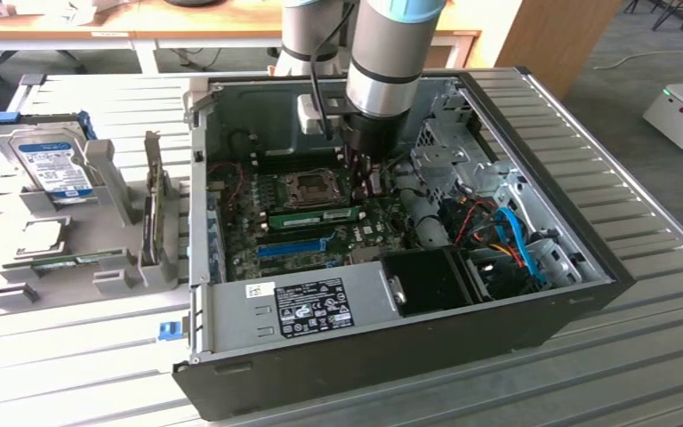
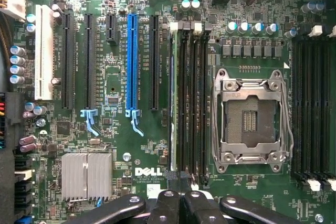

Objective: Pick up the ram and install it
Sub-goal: 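Press down the ram until it locks into place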

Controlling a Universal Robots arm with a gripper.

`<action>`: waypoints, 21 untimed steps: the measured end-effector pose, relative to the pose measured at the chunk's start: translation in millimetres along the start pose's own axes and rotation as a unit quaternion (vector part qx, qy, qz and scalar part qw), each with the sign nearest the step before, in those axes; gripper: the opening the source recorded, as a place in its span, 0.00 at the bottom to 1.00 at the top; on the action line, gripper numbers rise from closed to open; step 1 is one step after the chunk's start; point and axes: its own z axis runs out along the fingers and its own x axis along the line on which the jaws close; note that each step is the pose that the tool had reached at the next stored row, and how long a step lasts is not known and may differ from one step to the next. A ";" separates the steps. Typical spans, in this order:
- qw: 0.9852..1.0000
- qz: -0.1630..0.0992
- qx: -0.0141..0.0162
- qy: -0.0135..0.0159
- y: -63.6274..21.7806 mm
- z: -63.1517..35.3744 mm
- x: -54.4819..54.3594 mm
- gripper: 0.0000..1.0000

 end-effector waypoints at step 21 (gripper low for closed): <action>1.000 0.000 0.000 0.000 -5.7 3.5 0.0 0.11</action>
